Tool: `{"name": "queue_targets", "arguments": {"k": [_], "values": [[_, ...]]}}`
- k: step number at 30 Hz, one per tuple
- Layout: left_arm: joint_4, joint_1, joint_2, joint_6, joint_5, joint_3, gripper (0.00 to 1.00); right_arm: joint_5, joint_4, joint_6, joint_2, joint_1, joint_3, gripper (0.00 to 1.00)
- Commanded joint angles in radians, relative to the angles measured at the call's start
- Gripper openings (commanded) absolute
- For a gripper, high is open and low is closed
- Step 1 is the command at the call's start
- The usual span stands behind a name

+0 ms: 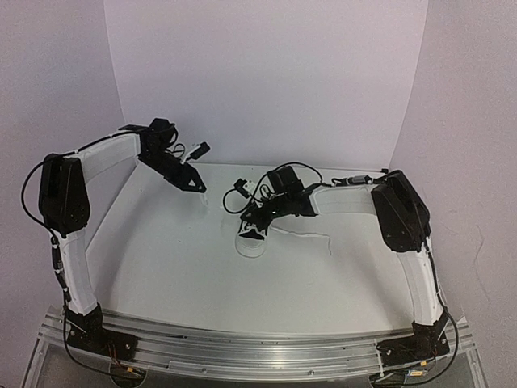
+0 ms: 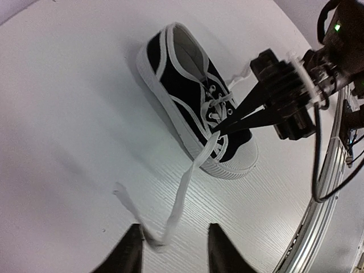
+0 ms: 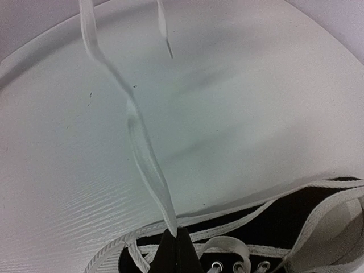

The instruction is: Tie the shoes

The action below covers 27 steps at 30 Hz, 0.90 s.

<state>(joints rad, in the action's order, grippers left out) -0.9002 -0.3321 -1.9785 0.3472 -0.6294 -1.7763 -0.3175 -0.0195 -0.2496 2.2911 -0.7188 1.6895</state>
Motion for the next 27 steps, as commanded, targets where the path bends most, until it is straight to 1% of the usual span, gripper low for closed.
{"name": "queue_targets", "arguments": {"k": [1,2,3,4,6,7,8,9,10,13,14,16,19,21,23,25,27], "values": [[0.067,-0.080,-0.067,0.241,0.022,0.026,0.82,-0.015,0.042,0.050,-0.126,0.024,-0.054,0.00],[0.078,-0.080,-0.074,0.280,0.019,0.009,0.84,-0.020,0.047,0.060,-0.132,0.028,-0.065,0.00],[0.088,-0.081,-0.079,0.323,0.015,-0.009,0.84,-0.027,0.051,0.069,-0.137,0.032,-0.074,0.00],[0.099,-0.081,-0.081,0.363,0.000,-0.024,0.82,-0.032,0.053,0.075,-0.139,0.034,-0.079,0.00],[0.190,-0.083,-0.066,0.440,-0.070,-0.012,0.69,-0.044,0.058,0.093,-0.136,0.037,-0.079,0.00],[0.245,-0.088,-0.059,0.474,-0.106,0.008,0.55,-0.051,0.063,0.115,-0.133,0.040,-0.078,0.00],[0.330,-0.095,-0.055,0.494,-0.138,0.040,0.45,-0.062,0.074,0.137,-0.128,0.043,-0.076,0.00],[0.389,-0.110,-0.061,0.489,-0.134,0.060,0.39,-0.065,0.087,0.165,-0.125,0.047,-0.076,0.00],[0.454,-0.123,-0.076,0.480,-0.135,0.078,0.37,-0.066,0.097,0.184,-0.122,0.050,-0.076,0.00],[0.547,-0.131,-0.126,0.413,-0.234,0.085,0.41,-0.052,0.111,0.233,-0.116,0.053,-0.076,0.00],[0.596,-0.136,-0.142,0.366,-0.235,0.092,0.43,-0.041,0.114,0.253,-0.115,0.053,-0.079,0.00],[0.692,-0.154,-0.154,0.248,-0.199,0.131,0.46,-0.012,0.130,0.310,-0.116,0.053,-0.086,0.00],[0.833,-0.179,-0.118,0.147,-0.187,0.236,0.47,0.004,0.167,0.390,-0.110,0.053,-0.090,0.00],[0.917,-0.203,-0.093,0.101,-0.135,0.306,0.47,0.012,0.185,0.443,-0.105,0.052,-0.091,0.00],[0.959,-0.224,-0.085,0.080,-0.075,0.348,0.47,0.029,0.211,0.478,-0.109,0.051,-0.102,0.00],[1.010,-0.229,-0.082,0.050,-0.023,0.384,0.49,0.045,0.224,0.503,-0.112,0.052,-0.106,0.00],[1.062,-0.229,-0.075,0.029,0.006,0.414,0.53,0.054,0.227,0.514,-0.111,0.052,-0.105,0.00]]}}
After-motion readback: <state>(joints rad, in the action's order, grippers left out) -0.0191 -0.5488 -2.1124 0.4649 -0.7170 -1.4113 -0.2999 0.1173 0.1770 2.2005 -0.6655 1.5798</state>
